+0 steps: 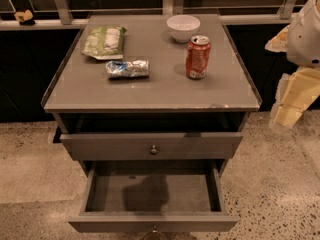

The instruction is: Close middle drawer

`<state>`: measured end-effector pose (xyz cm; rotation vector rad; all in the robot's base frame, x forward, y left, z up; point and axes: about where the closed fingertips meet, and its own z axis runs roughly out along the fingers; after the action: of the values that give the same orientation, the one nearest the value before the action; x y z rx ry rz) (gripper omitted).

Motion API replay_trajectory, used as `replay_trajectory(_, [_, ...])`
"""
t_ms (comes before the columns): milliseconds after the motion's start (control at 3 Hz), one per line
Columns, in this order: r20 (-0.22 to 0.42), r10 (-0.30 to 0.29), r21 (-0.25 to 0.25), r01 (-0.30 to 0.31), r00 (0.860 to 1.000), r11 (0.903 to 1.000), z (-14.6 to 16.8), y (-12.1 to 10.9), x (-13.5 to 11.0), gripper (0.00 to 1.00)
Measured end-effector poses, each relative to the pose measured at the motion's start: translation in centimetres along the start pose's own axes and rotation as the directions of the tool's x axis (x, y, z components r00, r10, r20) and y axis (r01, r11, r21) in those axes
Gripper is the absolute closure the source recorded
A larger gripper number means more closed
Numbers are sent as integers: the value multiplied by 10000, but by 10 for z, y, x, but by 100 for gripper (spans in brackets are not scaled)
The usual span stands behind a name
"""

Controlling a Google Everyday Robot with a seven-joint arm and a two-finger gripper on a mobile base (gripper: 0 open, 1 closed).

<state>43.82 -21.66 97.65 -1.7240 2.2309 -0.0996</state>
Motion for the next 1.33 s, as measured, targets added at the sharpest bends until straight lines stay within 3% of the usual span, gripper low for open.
replay_trajectory(333, [12,-4,62,4,10000,10000,-1,0,0,0])
replay_trajectory(667, [-173,72,42,-71,9998,10000,12,18,12,0])
replay_trajectory(1333, [-557,555,-173,-566,9969,9982,66,92,76,0])
